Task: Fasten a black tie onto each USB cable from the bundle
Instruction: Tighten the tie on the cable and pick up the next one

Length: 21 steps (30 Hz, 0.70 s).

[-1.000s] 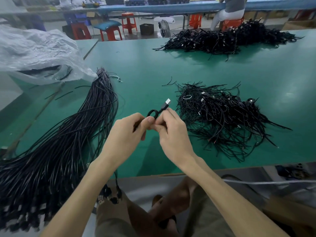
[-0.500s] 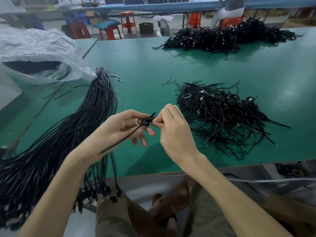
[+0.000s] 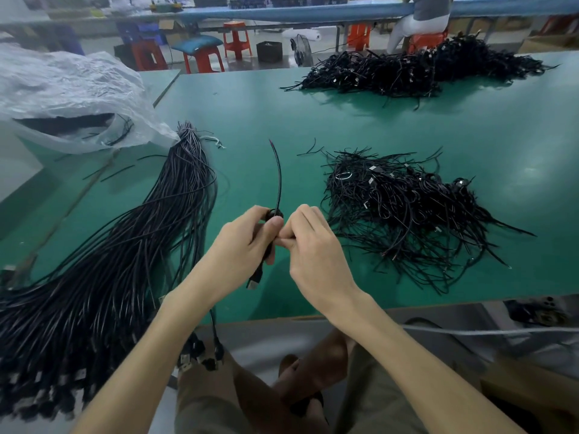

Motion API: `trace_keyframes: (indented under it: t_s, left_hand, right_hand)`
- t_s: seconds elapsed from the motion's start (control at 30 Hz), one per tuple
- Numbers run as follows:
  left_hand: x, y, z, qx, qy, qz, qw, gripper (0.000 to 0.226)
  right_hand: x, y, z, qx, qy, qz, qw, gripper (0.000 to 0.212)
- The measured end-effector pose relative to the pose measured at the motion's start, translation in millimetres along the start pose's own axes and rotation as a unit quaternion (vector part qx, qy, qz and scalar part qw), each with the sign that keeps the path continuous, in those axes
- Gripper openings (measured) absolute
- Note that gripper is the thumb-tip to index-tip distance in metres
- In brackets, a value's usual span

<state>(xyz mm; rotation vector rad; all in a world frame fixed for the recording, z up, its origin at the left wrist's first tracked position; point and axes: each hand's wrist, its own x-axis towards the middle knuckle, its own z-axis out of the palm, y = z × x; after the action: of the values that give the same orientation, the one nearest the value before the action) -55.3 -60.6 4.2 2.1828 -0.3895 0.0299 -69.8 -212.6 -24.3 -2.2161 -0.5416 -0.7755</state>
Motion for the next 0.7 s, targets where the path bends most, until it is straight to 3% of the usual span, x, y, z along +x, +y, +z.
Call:
trace_keyframes:
  t_s: [0.17, 0.23, 0.43, 0.63, 0.7]
  left_hand:
    - [10, 6, -6, -0.060, -0.060, -0.164, 0.983, 0.020]
    - [10, 6, -5, -0.089, -0.058, -0.190, 0.976, 0.020]
    - [11, 11, -4, -0.098, -0.071, -0.179, 0.976, 0.030]
    - [8, 9, -6, -0.135, -0.135, -0.114, 0.975, 0.039]
    - [11, 10, -2, -0.175, -0.135, -0.114, 0.968, 0.041]
  right_hand:
    - [-5, 2, -2, -0.143, -0.033, -0.091, 0.985, 0.027]
    - [-6, 5, -3, -0.166, -0.031, -0.103, 0.980, 0.027]
    - [-8, 9, -7, -0.159, -0.008, -0.109, 0.981, 0.017]
    - [-9, 8, -29, -0.140, -0.042, -0.106, 0.984, 0.014]
    - [-7, 10, -38, -0.151, -0.062, -0.093, 0.982, 0.025]
